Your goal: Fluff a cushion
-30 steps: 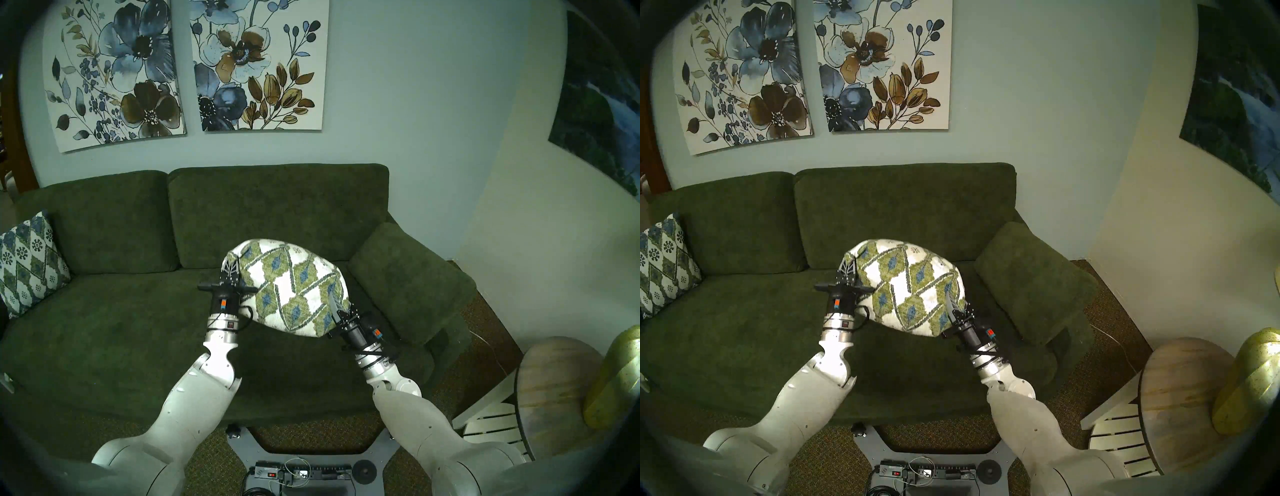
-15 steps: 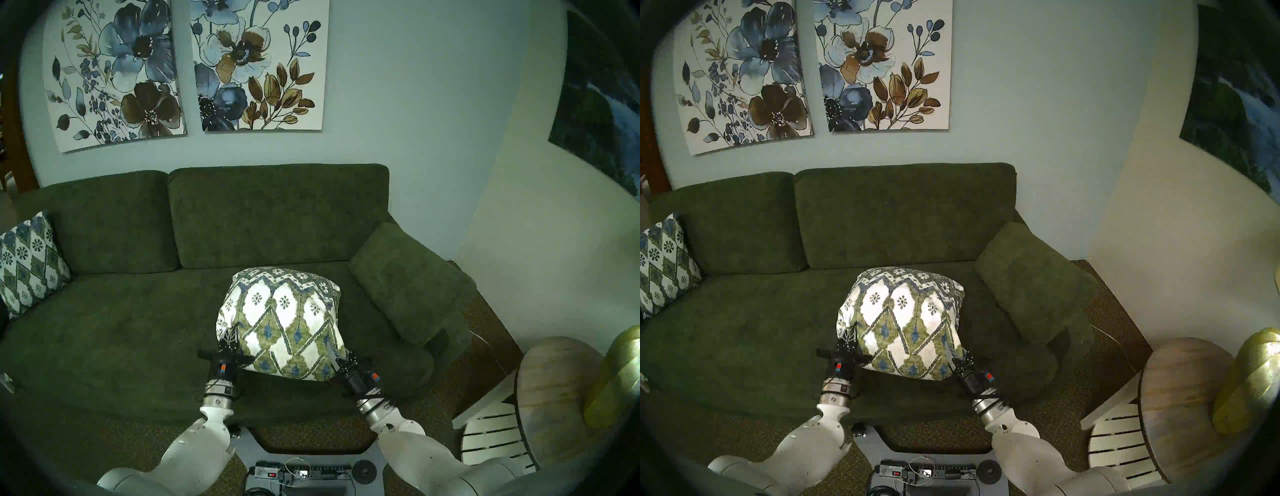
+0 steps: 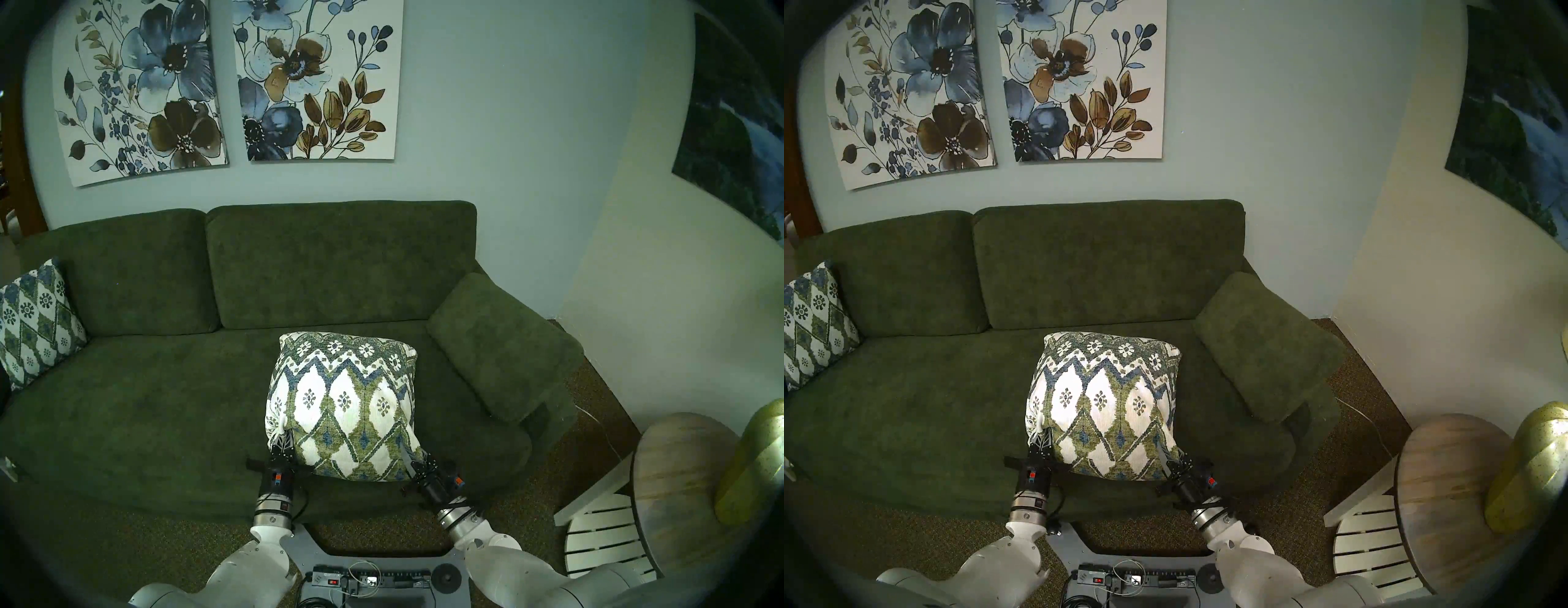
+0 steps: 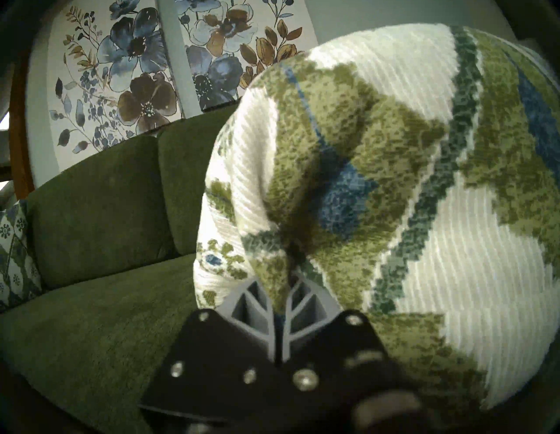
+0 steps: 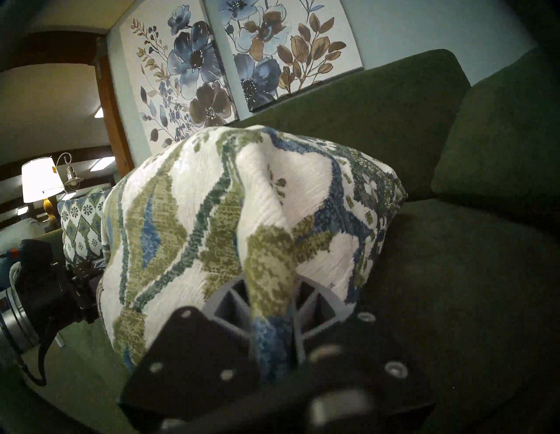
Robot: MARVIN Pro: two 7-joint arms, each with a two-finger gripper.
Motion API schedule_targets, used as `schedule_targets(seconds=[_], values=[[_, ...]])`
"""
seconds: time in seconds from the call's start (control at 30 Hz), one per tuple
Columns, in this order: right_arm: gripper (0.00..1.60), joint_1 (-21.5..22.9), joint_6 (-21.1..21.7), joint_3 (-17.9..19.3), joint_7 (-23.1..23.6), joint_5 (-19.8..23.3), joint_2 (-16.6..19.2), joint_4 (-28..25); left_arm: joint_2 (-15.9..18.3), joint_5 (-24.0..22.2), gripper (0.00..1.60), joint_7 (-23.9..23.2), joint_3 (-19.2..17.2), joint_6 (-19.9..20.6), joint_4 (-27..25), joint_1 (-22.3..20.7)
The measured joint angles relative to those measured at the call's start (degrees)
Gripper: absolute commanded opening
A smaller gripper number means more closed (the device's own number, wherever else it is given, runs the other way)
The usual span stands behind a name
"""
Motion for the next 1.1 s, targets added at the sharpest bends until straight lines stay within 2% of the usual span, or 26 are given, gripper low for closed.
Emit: schedule_targets(seconds=[0.2, 0.23, 0.27, 0.3, 0.37, 0.67, 0.93, 0.97, 1.0, 1.03, 1.1], values=[[0.0, 0.9, 0.0, 0.0, 0.0, -0.1, -0.1, 1.3, -0.7, -0.3, 0.0, 0.2, -0.2, 0.0, 1.4, -0.9], [0.4, 1.0, 0.0, 0.0, 0.0, -0.2, -0.1, 1.5, -0.8, -0.4, 0.0, 0.3, -0.3, 0.0, 1.7, -1.0], [0.6, 1.2, 0.0, 0.0, 0.0, -0.2, -0.1, 1.7, -0.9, -0.4, 0.0, 0.3, -0.3, 0.0, 1.9, -1.2], [1.06, 1.3, 0.0, 0.0, 0.0, -0.3, -0.1, 1.9, -1.0, -0.4, 0.0, 0.3, -0.4, 0.0, 2.1, -1.3], [1.6, 1.6, 0.0, 0.0, 0.0, -0.3, 0.0, 2.4, -1.2, -0.6, 0.0, 0.4, -0.5, 0.0, 2.7, -1.7], [1.6, 2.5, 0.0, 0.1, 0.0, -0.2, 0.8, 3.6, -1.9, -1.6, 0.0, 0.8, -1.1, 0.1, 5.5, -3.5], [1.6, 3.2, 0.0, 0.0, 0.4, -0.2, 0.8, 1.2, -3.0, -2.6, 0.0, 0.6, -1.0, 0.2, 7.7, -5.5], [1.6, 3.3, 0.0, 0.0, 0.4, -0.2, 0.8, 0.6, -3.1, -2.7, 0.03, 0.6, -0.9, 0.2, 7.9, -5.8], [1.6, 3.4, 0.0, 0.0, 0.4, -0.2, 0.8, 0.1, -3.2, -2.8, 0.68, 0.6, -0.9, 0.2, 8.0, -5.9], [1.6, 3.6, 0.0, 0.1, 0.4, -0.2, 0.9, -0.6, -3.3, -2.9, 0.87, 0.6, -0.8, 0.2, 8.1, -6.2], [1.6, 4.2, 0.0, 0.4, 0.4, -0.1, 1.3, -2.0, -3.5, -3.1, 0.66, 0.6, -0.7, 0.1, 8.3, -6.6]])
